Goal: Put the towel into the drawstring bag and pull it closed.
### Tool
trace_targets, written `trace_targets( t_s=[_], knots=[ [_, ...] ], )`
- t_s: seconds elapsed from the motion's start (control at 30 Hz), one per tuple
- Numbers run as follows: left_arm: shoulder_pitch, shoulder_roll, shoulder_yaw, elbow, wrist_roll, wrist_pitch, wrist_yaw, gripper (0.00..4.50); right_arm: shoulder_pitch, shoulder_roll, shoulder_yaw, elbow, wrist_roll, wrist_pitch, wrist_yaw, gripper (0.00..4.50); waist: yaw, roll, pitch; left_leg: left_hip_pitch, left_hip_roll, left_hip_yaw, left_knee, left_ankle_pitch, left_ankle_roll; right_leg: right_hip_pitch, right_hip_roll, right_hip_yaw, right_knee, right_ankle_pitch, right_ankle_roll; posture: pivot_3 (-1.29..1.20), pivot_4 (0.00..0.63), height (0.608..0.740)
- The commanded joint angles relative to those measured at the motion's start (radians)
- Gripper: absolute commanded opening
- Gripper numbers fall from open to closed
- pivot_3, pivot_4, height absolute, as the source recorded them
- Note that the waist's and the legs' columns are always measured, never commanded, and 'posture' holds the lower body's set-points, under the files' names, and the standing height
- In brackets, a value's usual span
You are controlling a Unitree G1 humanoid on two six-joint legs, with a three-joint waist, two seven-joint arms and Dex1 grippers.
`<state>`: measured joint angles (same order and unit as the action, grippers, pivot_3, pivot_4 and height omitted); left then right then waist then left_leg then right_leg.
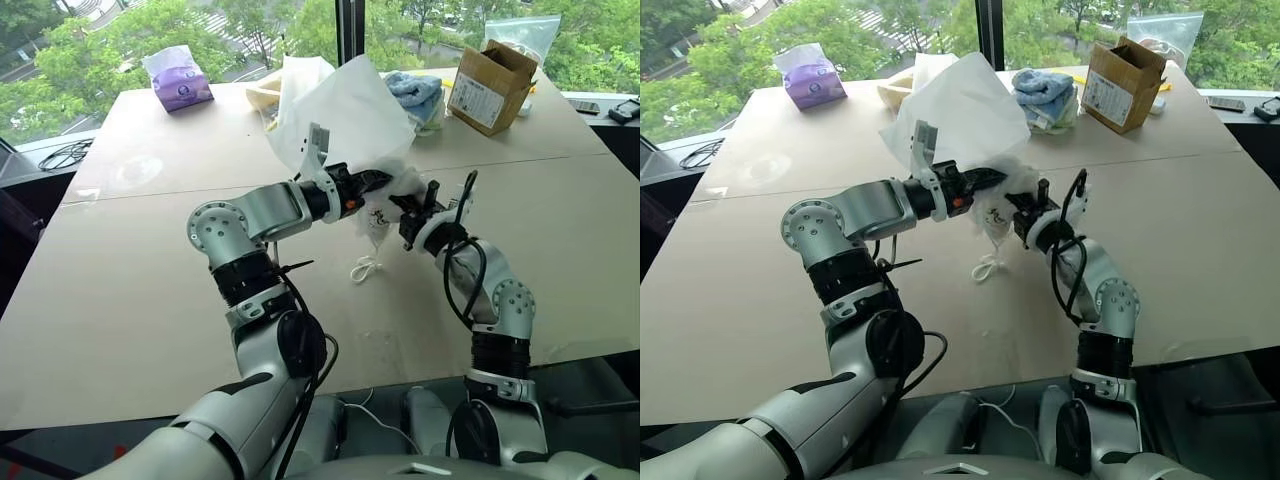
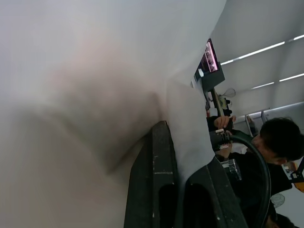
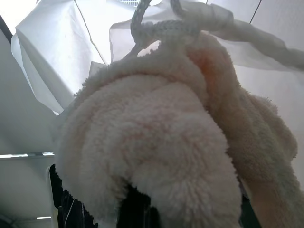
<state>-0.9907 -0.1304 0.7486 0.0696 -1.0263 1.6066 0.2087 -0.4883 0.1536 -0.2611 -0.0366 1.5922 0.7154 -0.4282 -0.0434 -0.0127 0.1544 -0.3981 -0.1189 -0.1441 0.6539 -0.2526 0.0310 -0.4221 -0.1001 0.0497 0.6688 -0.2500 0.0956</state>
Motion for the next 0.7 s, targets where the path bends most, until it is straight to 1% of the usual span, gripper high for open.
trace_targets(
  t_s=[0.03, 0.1, 0.2, 0.33, 0.43, 0.47, 0.57, 0.63, 0.7],
  knots=[
    [-0.013, -0.026, -0.009, 0.024, -0.038, 0.008, 0.015, 0.00, -0.078, -0.053, 0.188, -0.080, -0.238, 0.027, 0.172, 0.03, -0.002, 0.000, 0.000, 0.000, 0.000, 0.001, 0.000, 0.000, 0.000, 0.000, 0.000, 0.000, 0.000, 0.000, 0.000, 0.00, 0.150, 0.740],
    [-0.025, -0.027, 0.002, 0.036, -0.044, 0.008, 0.021, 0.00, -0.078, -0.146, 0.311, -0.108, -0.428, 0.021, 0.290, 0.03, 0.000, 0.000, 0.000, 0.000, 0.000, 0.001, 0.000, 0.000, 0.000, -0.001, 0.001, 0.001, 0.001, 0.000, 0.000, 0.00, 0.150, 0.740],
    [-0.039, -0.026, 0.014, 0.049, -0.052, 0.008, 0.029, 0.00, -0.069, -0.238, 0.432, -0.116, -0.633, -0.028, 0.411, 0.03, 0.001, 0.000, 0.000, 0.000, 0.000, 0.001, 0.001, 0.000, 0.000, 0.000, 0.001, 0.000, 0.001, 0.000, 0.000, 0.00, 0.150, 0.740],
    [-0.053, -0.005, 0.024, 0.076, -0.078, 0.008, 0.035, 0.00, -0.072, -0.348, 0.565, -0.096, -0.945, -0.204, 0.571, 0.03, 0.002, 0.000, 0.000, 0.000, 0.000, 0.001, 0.001, 0.000, 0.000, 0.000, 0.000, 0.001, 0.000, 0.000, 0.000, 0.00, 0.150, 0.740],
    [-0.061, 0.010, 0.025, 0.096, -0.089, 0.008, 0.033, 0.00, -0.078, -0.421, 0.649, -0.043, -1.181, -0.361, 0.642, 0.03, 0.002, -0.001, 0.000, 0.000, 0.000, 0.001, 0.002, 0.000, 0.000, 0.000, 0.000, 0.000, 0.000, 0.000, 0.000, 0.00, 0.150, 0.740],
    [-0.063, 0.013, 0.026, 0.102, -0.091, 0.008, 0.033, 0.00, -0.079, -0.438, 0.669, -0.021, -1.252, -0.417, 0.661, 0.03, 0.002, -0.001, 0.000, 0.000, 0.000, 0.001, 0.002, 0.000, 0.000, 0.000, 0.000, 0.000, 0.000, 0.000, 0.000, 0.00, 0.150, 0.740],
    [-0.065, 0.024, 0.022, 0.112, -0.097, 0.008, 0.033, 0.00, -0.094, -0.526, 0.758, 0.073, -1.535, -0.621, 0.665, 0.03, 0.002, -0.001, 0.000, 0.000, 0.000, 0.001, 0.002, 0.000, 0.000, 0.000, 0.000, 0.000, 0.000, 0.000, 0.000, 0.00, 0.150, 0.740],
    [-0.065, 0.025, 0.024, 0.116, -0.105, 0.008, 0.038, 0.00, -0.118, -0.589, 0.819, 0.139, -1.727, -0.709, 0.627, 0.03, 0.003, -0.001, 0.000, 0.000, 0.000, 0.001, 0.002, 0.000, 0.000, -0.001, 0.000, 0.000, 0.001, 0.000, 0.000, 0.00, 0.150, 0.740],
    [-0.065, 0.025, 0.023, 0.118, -0.111, 0.008, 0.042, 0.00, -0.138, -0.623, 0.845, 0.188, -1.864, -0.755, 0.571, 0.03, 0.002, -0.001, 0.000, 0.000, 0.000, 0.001, 0.002, 0.000, 0.000, 0.000, 0.000, 0.000, 0.001, 0.000, 0.000, 0.00, 0.150, 0.740]
  ],
)
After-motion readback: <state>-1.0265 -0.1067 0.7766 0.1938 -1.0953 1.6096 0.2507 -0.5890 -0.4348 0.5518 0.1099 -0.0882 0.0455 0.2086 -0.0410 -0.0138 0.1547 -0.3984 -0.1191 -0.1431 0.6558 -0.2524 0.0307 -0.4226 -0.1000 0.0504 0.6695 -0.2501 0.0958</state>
